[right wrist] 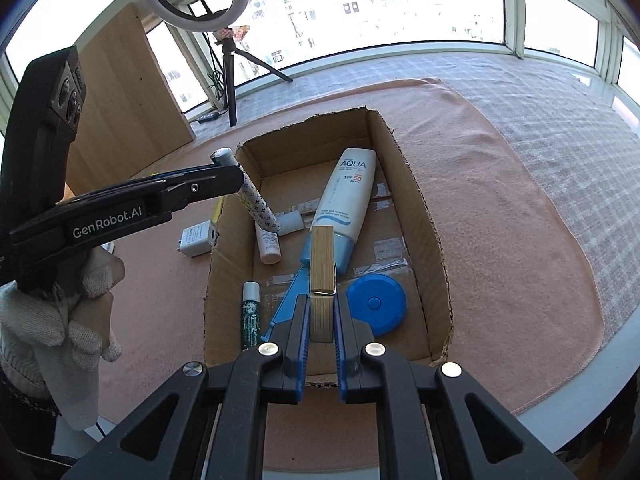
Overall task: Organize objects
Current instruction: 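Lower the lighter and clothespin into the box and open both tools, then move both open tools toward the white USB charger on the carpet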
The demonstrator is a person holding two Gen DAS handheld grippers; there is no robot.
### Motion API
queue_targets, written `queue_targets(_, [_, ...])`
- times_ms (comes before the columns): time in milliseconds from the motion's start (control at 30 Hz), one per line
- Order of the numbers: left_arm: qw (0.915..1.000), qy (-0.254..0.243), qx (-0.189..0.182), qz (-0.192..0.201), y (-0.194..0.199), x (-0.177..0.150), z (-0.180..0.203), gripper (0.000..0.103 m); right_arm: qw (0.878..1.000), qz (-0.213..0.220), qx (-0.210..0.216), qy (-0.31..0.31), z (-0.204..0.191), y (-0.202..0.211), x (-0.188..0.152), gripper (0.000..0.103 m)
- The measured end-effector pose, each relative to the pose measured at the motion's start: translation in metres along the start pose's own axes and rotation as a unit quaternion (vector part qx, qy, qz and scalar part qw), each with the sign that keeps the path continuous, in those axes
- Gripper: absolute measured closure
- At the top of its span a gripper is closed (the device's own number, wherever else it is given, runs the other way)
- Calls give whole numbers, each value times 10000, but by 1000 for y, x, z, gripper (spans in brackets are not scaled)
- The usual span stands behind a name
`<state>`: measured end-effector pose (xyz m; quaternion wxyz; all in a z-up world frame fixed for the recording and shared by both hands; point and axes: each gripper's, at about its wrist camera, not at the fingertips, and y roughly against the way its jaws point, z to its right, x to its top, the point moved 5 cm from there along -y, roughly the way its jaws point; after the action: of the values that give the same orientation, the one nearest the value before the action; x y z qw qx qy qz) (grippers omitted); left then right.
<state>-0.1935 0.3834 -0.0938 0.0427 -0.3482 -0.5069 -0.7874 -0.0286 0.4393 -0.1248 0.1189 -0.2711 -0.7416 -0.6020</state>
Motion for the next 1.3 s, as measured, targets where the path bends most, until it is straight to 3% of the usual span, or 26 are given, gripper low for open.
queue_targets(400, [9996,109,100,-250,-42,18,-6,76,9999,-116,61,26,-2,-8,-3,93])
queue_targets(433, [9995,139,79,-274,-43,19,-7,72,9999,-109,72,28,-2,-8,-3,93])
queue_targets(500, [9993,205,93,-288,-44,20,-10,43,9999,-51,113,-2,-2,-7,-2,91])
queue_targets(533, [9993,240,95,-253,-43,21,-11,41,9999,-59,138,-22,-1,-7,-1,84])
queue_targets(633, [9992,307,107,-249,-41,22,-16,41,9999,50,79,-44,-1,-4,1,54])
queue_targets(667, [9991,314,118,-250,-42,22,-17,41,9999,93,58,-19,-2,-3,2,50])
queue_targets(1300, [9988,437,172,-104,-4,5,-40,41,9996,158,206,109,-23,-6,7,48])
